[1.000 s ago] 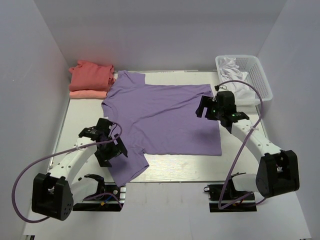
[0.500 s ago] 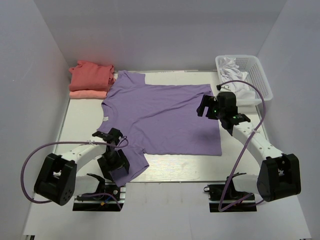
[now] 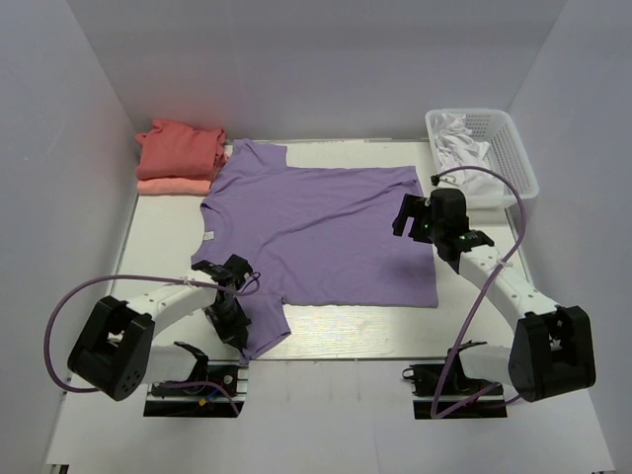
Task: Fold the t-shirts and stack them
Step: Grap the side of the flattened tshirt closest away from the robot with both arms
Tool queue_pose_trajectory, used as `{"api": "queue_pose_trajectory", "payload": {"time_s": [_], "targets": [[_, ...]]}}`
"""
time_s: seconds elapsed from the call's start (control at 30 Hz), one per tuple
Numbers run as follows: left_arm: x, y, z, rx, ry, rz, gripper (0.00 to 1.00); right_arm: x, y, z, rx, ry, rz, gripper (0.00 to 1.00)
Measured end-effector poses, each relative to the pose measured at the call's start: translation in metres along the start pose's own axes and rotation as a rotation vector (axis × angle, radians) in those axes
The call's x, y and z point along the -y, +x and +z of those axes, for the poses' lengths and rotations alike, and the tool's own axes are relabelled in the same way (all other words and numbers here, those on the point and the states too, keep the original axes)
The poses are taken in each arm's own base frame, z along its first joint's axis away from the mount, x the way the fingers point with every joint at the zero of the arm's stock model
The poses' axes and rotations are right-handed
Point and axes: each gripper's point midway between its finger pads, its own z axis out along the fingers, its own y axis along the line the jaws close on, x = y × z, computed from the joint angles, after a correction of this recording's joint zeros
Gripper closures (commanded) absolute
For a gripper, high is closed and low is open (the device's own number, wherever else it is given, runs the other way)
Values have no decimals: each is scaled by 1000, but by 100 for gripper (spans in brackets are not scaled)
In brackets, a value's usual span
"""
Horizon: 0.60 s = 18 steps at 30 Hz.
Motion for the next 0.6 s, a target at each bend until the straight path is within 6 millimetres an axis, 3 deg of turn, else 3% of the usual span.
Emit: {"api": "queue_pose_trajectory", "payload": {"time_s": [0.27,0.6], "targets": [[2,-5,-6,40,-8,16,100,14,13,-19,-12,71,66,10],[31,-26,-48,197,160,68,100,53,92,-55,-186,222,140,10]]}}
